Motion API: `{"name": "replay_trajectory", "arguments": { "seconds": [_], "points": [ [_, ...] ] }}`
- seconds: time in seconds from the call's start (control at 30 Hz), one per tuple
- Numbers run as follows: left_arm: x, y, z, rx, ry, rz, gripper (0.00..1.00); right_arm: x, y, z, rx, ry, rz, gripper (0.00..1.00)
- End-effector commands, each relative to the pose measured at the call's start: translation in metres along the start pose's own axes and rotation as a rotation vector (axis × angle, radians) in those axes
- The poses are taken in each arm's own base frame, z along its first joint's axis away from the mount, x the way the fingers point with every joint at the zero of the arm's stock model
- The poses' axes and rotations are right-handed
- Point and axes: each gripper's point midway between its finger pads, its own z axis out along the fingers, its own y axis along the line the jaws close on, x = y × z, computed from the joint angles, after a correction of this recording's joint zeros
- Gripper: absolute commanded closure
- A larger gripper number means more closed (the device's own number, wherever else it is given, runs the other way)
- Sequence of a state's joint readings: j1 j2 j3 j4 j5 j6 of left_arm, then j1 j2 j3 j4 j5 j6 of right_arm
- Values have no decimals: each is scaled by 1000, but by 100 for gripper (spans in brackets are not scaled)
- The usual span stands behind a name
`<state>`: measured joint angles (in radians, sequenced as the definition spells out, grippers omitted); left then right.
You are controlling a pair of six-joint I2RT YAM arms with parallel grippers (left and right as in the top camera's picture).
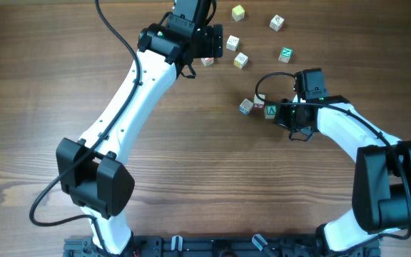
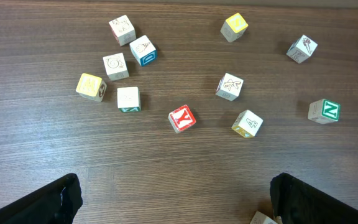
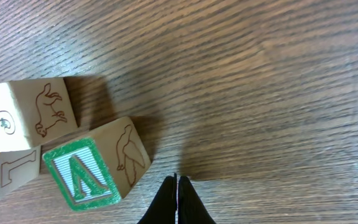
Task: Form a circle
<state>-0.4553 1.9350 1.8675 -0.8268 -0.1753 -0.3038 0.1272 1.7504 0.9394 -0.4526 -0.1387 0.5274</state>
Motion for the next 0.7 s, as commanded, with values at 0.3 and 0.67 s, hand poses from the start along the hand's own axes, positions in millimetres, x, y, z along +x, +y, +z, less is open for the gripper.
{"name": "replay_trajectory", "arguments": {
  "seconds": [0.3,0.67],
  "points": [
    [-13,1,-14,4,-41,-1,0,-8,12,-2,-60,-9,77,96],
    [-13,1,-14,4,-41,-1,0,-13,15,-2,-73,-27,98,96]
  ]
}}
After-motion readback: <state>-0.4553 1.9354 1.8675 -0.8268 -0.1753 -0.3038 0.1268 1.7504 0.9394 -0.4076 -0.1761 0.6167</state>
